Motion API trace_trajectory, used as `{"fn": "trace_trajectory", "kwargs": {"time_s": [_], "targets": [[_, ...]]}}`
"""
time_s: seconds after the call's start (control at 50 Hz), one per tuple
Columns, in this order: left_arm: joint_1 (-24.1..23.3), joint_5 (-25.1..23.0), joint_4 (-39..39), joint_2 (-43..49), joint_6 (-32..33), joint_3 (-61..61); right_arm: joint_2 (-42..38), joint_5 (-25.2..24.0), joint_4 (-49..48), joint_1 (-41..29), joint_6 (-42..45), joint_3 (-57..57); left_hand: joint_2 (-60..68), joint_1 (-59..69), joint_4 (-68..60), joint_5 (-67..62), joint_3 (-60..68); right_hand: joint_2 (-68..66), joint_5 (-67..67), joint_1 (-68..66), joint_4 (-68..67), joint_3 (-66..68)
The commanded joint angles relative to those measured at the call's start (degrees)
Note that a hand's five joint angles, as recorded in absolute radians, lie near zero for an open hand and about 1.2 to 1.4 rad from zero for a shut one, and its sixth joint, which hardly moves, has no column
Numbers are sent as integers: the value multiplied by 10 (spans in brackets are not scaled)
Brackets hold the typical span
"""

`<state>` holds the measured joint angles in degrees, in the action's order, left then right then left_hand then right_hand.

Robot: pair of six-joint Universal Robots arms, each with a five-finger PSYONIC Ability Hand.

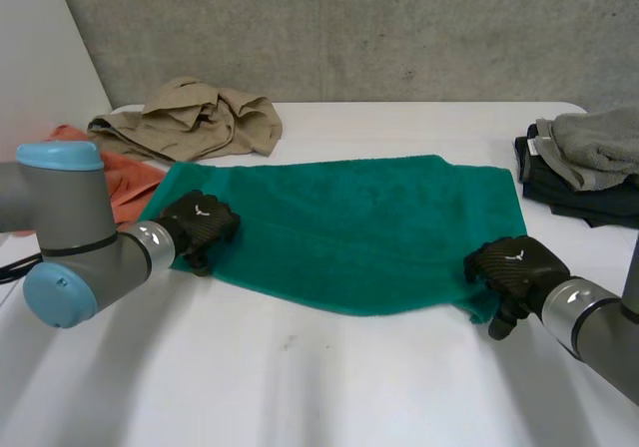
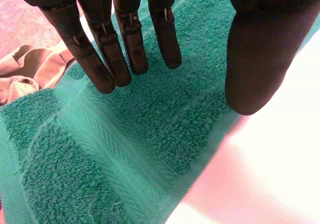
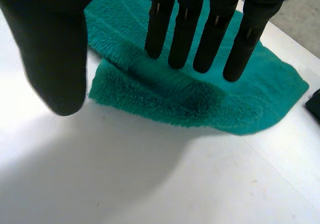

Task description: Fold the laundry.

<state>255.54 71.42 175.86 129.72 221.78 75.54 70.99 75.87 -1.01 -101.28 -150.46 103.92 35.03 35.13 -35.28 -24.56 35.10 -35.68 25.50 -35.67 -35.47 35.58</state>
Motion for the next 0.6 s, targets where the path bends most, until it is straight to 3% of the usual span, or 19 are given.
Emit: {"fn": "trace_trajectory", "kwargs": {"time_s": [0.02, 0.06, 0.1, 0.12, 0.22, 0.3, 0.4, 0.6], "targets": [[0, 4, 1, 6, 12, -5, -46, 23, -54, -19, -30, -13, 16, 15, -13, -21, 15, -115, 117, -115, -117, 116], [-1, 6, 1, 5, 11, -4, -56, 34, -67, -23, -30, -19, 8, 7, -5, -12, 7, -175, 177, -175, -177, 176], [-2, 6, 1, 4, 11, -1, -67, 53, -84, -25, -30, -27, -3, -4, 5, -2, -3, -413, 415, -413, -415, 414], [-2, 6, 0, 4, 10, -1, -67, 60, -87, -26, -30, -30, -4, -5, 7, 0, -5, -443, 445, -443, -445, 444], [0, 9, 0, -1, 9, 2, -27, 96, -97, -27, -44, -16, -6, -7, 8, 1, -7, -443, 445, -443, -445, 444], [3, 7, 0, -9, 6, 7, 62, 75, -103, -14, -69, -14, -16, -17, 18, 11, -17, -443, 445, -443, -445, 444], [1, 6, -1, -12, -3, 3, 150, 16, -36, -16, -134, -61, -33, -34, 35, 28, -34, -443, 445, -443, -445, 444], [-12, 7, -22, -27, -47, 10, 180, 5, 80, -69, -213, -228, -50, -51, 52, 45, -50, -443, 445, -443, -445, 444]]}}
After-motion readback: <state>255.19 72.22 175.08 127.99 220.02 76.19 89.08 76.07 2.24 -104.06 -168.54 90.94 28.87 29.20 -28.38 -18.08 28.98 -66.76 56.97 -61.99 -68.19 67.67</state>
